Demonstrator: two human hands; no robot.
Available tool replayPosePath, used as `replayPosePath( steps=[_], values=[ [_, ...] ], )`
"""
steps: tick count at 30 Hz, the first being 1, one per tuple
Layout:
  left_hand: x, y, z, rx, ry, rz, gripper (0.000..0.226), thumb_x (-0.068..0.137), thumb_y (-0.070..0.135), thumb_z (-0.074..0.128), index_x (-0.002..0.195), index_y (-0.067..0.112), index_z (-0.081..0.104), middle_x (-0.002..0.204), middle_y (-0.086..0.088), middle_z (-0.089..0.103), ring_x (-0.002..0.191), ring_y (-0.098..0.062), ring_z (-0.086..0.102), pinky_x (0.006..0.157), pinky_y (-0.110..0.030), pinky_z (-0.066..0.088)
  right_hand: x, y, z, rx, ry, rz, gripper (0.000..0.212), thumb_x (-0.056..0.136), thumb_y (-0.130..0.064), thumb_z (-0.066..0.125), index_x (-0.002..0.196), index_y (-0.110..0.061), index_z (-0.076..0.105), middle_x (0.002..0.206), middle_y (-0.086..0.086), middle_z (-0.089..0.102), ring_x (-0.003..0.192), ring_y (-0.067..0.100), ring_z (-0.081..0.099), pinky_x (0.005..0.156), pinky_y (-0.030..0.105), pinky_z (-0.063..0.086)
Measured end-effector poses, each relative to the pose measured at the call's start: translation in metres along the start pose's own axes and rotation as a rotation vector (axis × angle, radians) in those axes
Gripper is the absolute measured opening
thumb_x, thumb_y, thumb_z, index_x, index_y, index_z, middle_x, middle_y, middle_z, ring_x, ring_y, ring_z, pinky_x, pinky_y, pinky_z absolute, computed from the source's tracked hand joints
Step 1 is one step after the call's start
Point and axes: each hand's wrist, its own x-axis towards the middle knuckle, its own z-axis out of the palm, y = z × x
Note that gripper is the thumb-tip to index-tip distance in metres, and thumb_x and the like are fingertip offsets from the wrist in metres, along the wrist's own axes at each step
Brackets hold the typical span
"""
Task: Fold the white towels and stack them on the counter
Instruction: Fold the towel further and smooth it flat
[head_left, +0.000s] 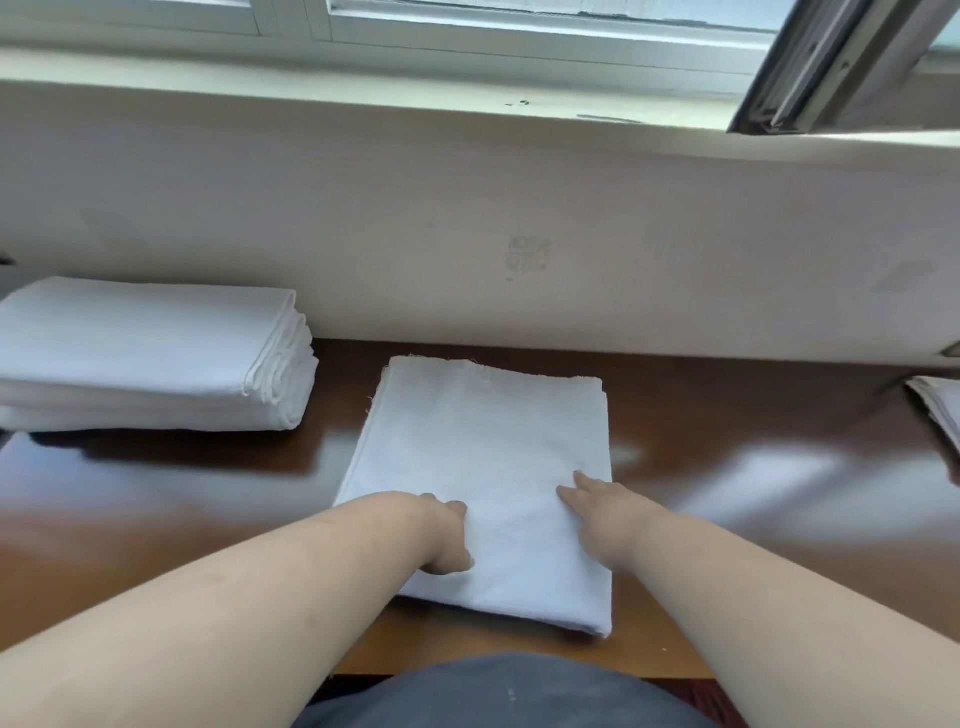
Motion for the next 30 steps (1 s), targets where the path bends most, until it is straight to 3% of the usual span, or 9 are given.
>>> replayPosePath(
  steps=[5, 9, 12, 15, 18, 21, 25, 27, 30],
  values=[
    [0.005, 0.018, -0.004, 0.083, 0.001, -0.082, 0.077, 0.090, 0.023, 0.027, 0.153, 0.035, -0.015, 0.162, -0.007, -0.006, 0.139, -0.047, 0.026, 0.106, -0.056, 0.033, -0.020, -0.013, 0.006, 0.003, -0.043, 0.076, 0.071, 0.094, -0.019, 0.035, 0.159, -0.028, 0.009, 0.167, 0.001, -0.002, 0.148, 0.030, 0.024, 0.117, 0.041, 0.028],
    [0.019, 0.016, -0.017, 0.038, 0.090, -0.071, 0.077, 0.089, 0.020, 0.026, 0.154, 0.037, -0.012, 0.162, -0.006, -0.007, 0.144, -0.039, 0.017, 0.111, -0.055, 0.028, -0.035, -0.037, 0.015, 0.046, -0.094, 0.128, 0.057, 0.093, -0.025, 0.041, 0.148, -0.015, 0.029, 0.160, 0.013, 0.019, 0.129, 0.036, 0.046, 0.098, 0.039, 0.044],
    [0.030, 0.006, -0.027, 0.027, 0.157, -0.027, 0.075, 0.091, 0.020, 0.027, 0.154, 0.038, -0.009, 0.164, -0.003, -0.009, 0.149, -0.036, 0.004, 0.115, -0.055, 0.020, -0.042, -0.053, 0.019, 0.108, -0.138, 0.082, 0.049, 0.090, -0.034, 0.045, 0.136, -0.015, 0.041, 0.145, 0.014, 0.038, 0.117, 0.033, 0.052, 0.085, 0.036, 0.042],
    [0.038, -0.005, -0.031, 0.084, 0.212, 0.006, 0.078, 0.094, 0.013, 0.032, 0.154, 0.035, -0.011, 0.164, -0.003, -0.016, 0.150, -0.034, -0.009, 0.120, -0.053, 0.009, -0.045, -0.069, 0.019, 0.164, -0.145, 0.018, 0.056, 0.088, -0.047, 0.048, 0.137, -0.021, 0.043, 0.137, 0.006, 0.050, 0.120, 0.030, 0.051, 0.094, 0.040, 0.043],
    [0.045, -0.020, -0.032, 0.097, 0.246, 0.035, 0.083, 0.091, 0.007, 0.034, 0.154, 0.032, -0.015, 0.162, -0.004, -0.023, 0.149, -0.033, -0.012, 0.121, -0.050, 0.005, -0.045, -0.080, 0.020, 0.296, -0.152, -0.020, 0.069, 0.087, -0.054, 0.051, 0.148, -0.030, 0.035, 0.147, 0.000, 0.047, 0.132, 0.026, 0.046, 0.107, 0.039, 0.038],
    [0.055, -0.035, -0.027, -0.006, 0.309, 0.084, 0.079, 0.091, 0.011, 0.031, 0.155, 0.029, -0.012, 0.162, -0.006, -0.022, 0.149, -0.032, -0.013, 0.121, -0.046, 0.005, -0.043, -0.082, 0.025, 0.434, -0.156, -0.032, 0.075, 0.085, -0.060, 0.054, 0.152, -0.042, 0.026, 0.153, -0.005, 0.041, 0.138, 0.021, 0.041, 0.112, 0.035, 0.033],
    [0.058, -0.031, -0.002, -0.061, 0.459, 0.239, 0.067, 0.099, 0.021, 0.031, 0.157, 0.027, -0.002, 0.164, -0.008, -0.011, 0.150, -0.029, -0.005, 0.121, -0.042, 0.008, -0.041, -0.075, 0.031, 0.598, -0.105, 0.004, 0.066, 0.087, -0.053, 0.058, 0.148, -0.045, 0.035, 0.143, -0.007, 0.051, 0.132, 0.015, 0.047, 0.106, 0.024, 0.034],
    [0.054, -0.023, 0.015, 0.024, 0.472, 0.382, 0.060, 0.102, 0.036, 0.031, 0.156, 0.032, 0.005, 0.164, -0.004, -0.006, 0.151, -0.027, -0.004, 0.121, -0.043, 0.010, -0.037, -0.071, 0.033, 0.606, 0.003, 0.003, 0.053, 0.091, -0.044, 0.055, 0.143, -0.042, 0.045, 0.136, -0.008, 0.056, 0.127, 0.013, 0.051, 0.101, 0.020, 0.036],
    [0.052, -0.018, 0.026, 0.074, 0.523, 0.393, 0.055, 0.100, 0.046, 0.035, 0.152, 0.036, 0.020, 0.159, -0.004, 0.013, 0.146, -0.028, 0.012, 0.116, -0.042, 0.022, -0.029, -0.051, 0.030, 0.404, 0.254, -0.013, 0.042, 0.095, -0.033, 0.046, 0.136, -0.036, 0.053, 0.137, -0.010, 0.056, 0.126, 0.014, 0.051, 0.101, 0.023, 0.039]
  ],
)
